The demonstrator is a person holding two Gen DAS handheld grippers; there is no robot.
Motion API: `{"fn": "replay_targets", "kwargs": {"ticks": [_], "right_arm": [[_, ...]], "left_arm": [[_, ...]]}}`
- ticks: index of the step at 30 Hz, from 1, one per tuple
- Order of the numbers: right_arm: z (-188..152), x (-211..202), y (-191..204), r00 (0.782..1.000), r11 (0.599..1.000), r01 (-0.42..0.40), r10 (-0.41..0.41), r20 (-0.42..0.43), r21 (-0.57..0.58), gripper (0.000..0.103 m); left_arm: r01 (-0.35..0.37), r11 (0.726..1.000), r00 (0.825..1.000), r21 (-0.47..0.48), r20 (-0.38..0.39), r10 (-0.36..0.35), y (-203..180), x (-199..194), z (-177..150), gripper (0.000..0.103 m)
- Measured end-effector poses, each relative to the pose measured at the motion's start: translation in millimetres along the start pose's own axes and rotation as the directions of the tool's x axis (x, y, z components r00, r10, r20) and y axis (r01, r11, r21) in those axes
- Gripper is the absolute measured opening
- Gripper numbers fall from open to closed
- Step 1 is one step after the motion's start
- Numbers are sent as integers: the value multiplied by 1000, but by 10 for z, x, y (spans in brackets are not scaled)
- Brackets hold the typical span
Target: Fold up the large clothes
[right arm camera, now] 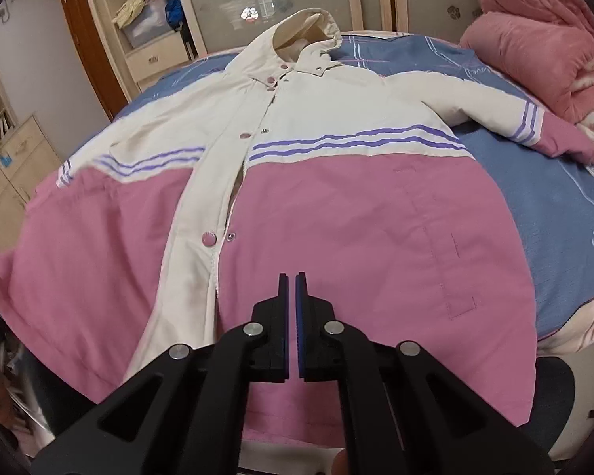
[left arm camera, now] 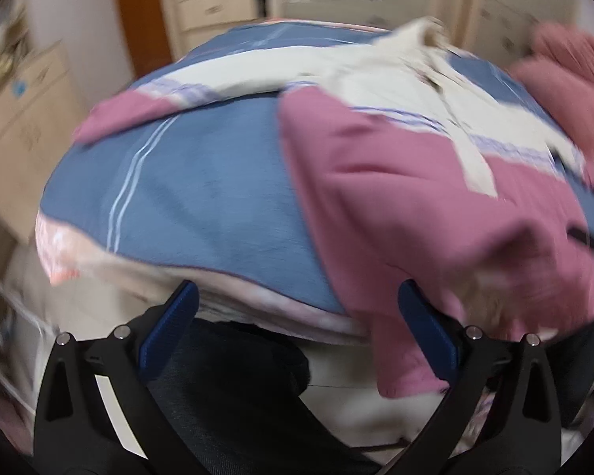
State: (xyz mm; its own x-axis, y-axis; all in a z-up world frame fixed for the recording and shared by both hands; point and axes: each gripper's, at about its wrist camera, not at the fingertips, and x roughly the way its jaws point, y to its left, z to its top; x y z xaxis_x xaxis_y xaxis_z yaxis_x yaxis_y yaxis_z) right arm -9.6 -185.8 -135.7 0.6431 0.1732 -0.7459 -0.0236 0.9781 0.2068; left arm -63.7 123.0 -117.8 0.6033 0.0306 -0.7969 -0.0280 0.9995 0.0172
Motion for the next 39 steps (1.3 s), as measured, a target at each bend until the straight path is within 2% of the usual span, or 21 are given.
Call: {"fn": "replay_targets", "kwargs": {"ticks": [3, 4, 5, 6, 7, 8, 11, 12, 13, 14, 15, 16, 22, 25, 26, 27, 28, 31, 36, 38, 39], "right_arm": [[13, 19, -12, 1000, 1000, 20, -20, 15, -14, 3], [57, 14, -39, 1000, 1000, 13, -13, 13, -13, 3], [55, 15, -46, 1000, 1000, -4, 4, 8, -6, 4], [53, 9, -53, 1000, 1000, -13, 13, 0, 0, 4], [41, 23, -34, 1000, 1000, -15, 15, -7, 3, 5], [58, 37, -14, 1000, 1000, -14, 14, -11, 5, 7], [52, 57, 22, 1000, 1000, -25, 25, -17, 1, 8], [48, 48, 41, 999, 999, -36, 36, -14, -4, 13], [46, 30, 56, 999, 999, -50, 50, -10, -8, 42], [50, 19, 61, 998, 998, -61, 61, -9, -8, 78], [48, 1, 64, 997, 997, -82, 82, -2, -2, 89], [44, -20, 61, 994, 994, -110, 110, 7, 6, 91], [-12, 215, 164, 974, 978, -205, 206, -95, 23, 89], [-105, 390, 307, 956, 971, -240, 234, -178, -10, 51], [-149, 466, 370, 951, 971, -238, 228, -209, -24, 42], [-185, 526, 418, 945, 969, -244, 230, -234, -32, 40], [-223, 581, 459, 937, 967, -253, 236, -257, -35, 40], [-355, 824, 511, 889, 960, -280, 272, -367, 34, 40], [-388, 900, 481, 870, 949, -300, 315, -379, 99, 46], [-399, 934, 481, 838, 929, -344, 370, -402, 138, 48], [-407, 951, 474, 806, 904, -391, 426, -411, 171, 48]], "left_arm": [[41, 997, 999, 68, -4, -40, -137, -5, -63, 101], [92, 993, 996, 75, -11, -91, -140, -13, -85, 101], [162, 984, 987, 71, -24, -161, -135, -21, -103, 101], [272, 960, 962, 61, -38, -270, -121, -45, -124, 101], [328, 943, 944, 60, -42, -326, -108, -64, -134, 101], [348, 935, 937, 68, -39, -346, -127, -86, -144, 101], [200, 975, 980, 100, -44, -196, -167, -2, -132, 101], [158, 983, 987, 90, -58, -153, -135, 61, -122, 101], [124, 991, 990, 56, -81, -120, -45, 149, -105, 101], [116, 993, 989, 18, -95, -114, 59, 204, -99, 101], [111, 994, 988, -19, -105, -113, 156, 247, -99, 101], [82, 995, 989, -60, -121, -89, 279, 306, -106, 101], [-127, 984, 979, -123, -175, 104, 626, 461, -131, 101], [-201, 974, 971, -101, -152, 184, 605, 413, -75, 101], [-213, 972, 970, -96, -138, 199, 564, 364, -70, 101], [-226, 970, 970, -91, -118, 215, 553, 325, -66, 101], [-237, 968, 969, -86, -94, 229, 551, 274, -43, 101], [-227, 970, 972, -85, -84, 220, 522, 256, 2, 101], [-216, 974, 971, -70, -121, 207, 428, 411, -2, 101], [-209, 975, 971, -73, -134, 198, 407, 453, -16, 101], [-204, 976, 972, -75, -134, 193, 399, 463, -7, 101]]}}
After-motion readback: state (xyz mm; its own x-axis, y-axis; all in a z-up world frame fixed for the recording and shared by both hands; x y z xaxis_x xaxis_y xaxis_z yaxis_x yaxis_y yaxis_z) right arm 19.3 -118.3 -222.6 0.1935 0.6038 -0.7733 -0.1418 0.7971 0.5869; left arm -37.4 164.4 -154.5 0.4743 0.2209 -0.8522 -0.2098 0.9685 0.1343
